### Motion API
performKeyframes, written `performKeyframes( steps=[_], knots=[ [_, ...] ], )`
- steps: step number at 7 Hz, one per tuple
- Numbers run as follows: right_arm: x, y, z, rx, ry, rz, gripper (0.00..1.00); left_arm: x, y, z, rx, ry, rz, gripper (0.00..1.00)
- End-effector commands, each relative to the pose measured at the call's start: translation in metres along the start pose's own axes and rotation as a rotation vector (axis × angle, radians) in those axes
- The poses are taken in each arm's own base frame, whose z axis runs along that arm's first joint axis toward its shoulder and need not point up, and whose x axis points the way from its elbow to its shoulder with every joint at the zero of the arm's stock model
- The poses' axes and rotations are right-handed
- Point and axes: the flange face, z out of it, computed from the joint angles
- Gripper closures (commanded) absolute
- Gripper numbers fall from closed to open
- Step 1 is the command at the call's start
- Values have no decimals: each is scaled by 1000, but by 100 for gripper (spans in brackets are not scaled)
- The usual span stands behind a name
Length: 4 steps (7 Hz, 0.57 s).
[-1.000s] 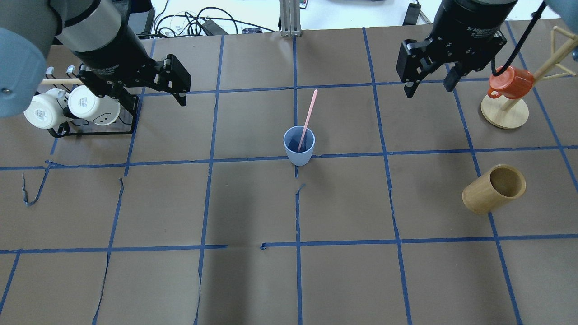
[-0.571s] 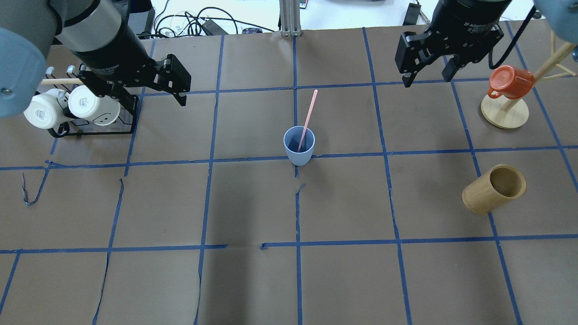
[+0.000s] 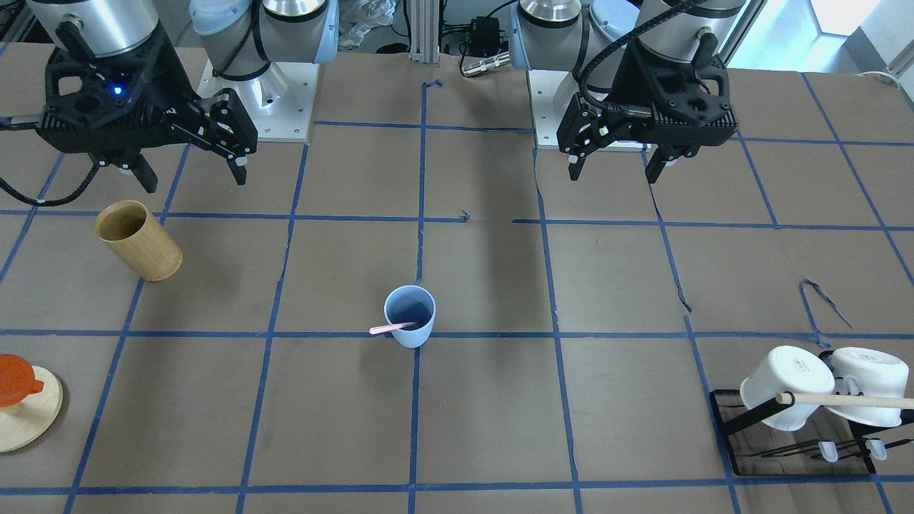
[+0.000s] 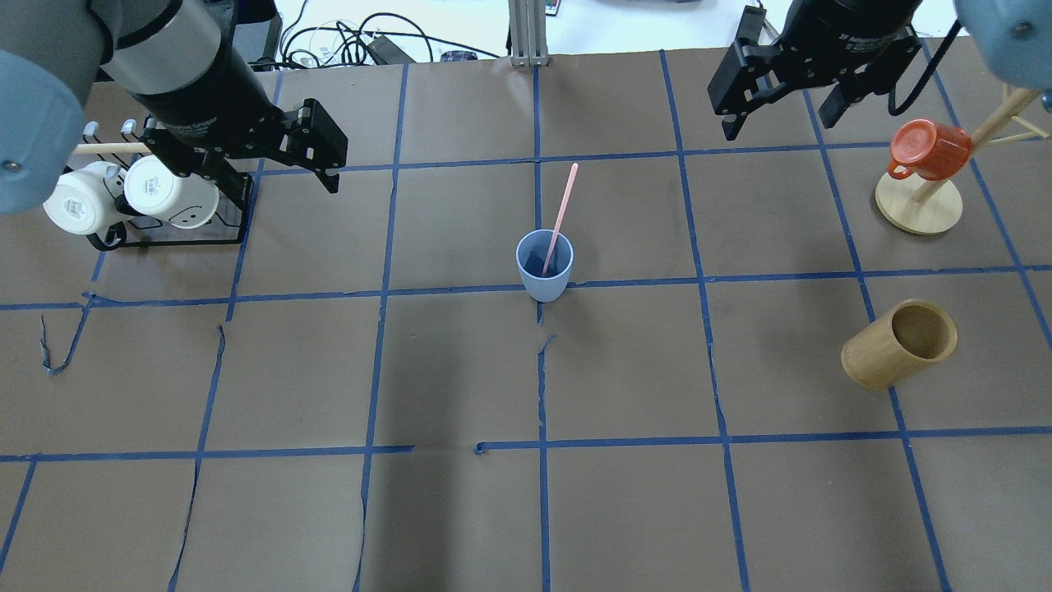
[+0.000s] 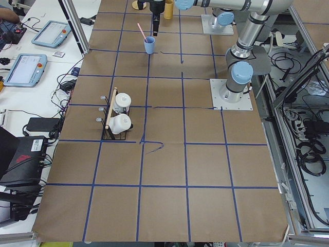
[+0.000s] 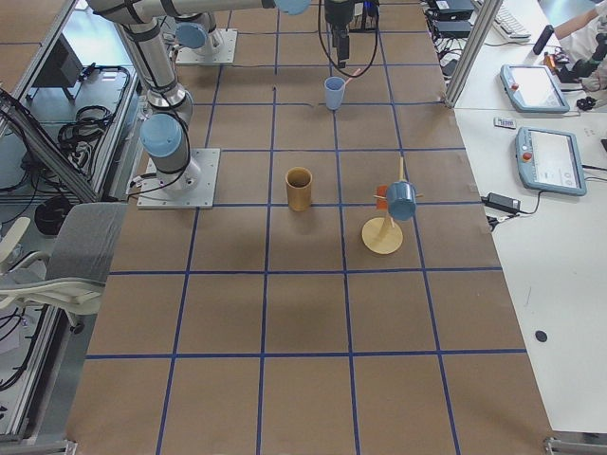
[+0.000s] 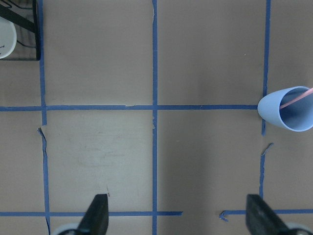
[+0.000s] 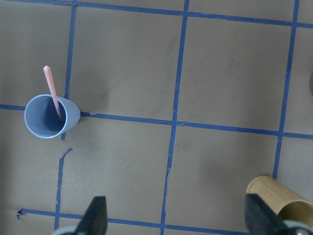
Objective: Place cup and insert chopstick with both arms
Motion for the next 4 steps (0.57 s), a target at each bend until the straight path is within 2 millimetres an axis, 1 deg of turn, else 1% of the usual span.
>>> performKeyframes(
  steps=[1,2,4],
  knots=[
    [0,3,7,-16,-1,3,0,0,0,0,0,0,0,0],
    [1,6,12,-22,-2,5,0,0,0,0,0,0,0,0],
    [1,6,12,-23,-2,3,0,0,0,0,0,0,0,0]
  ],
)
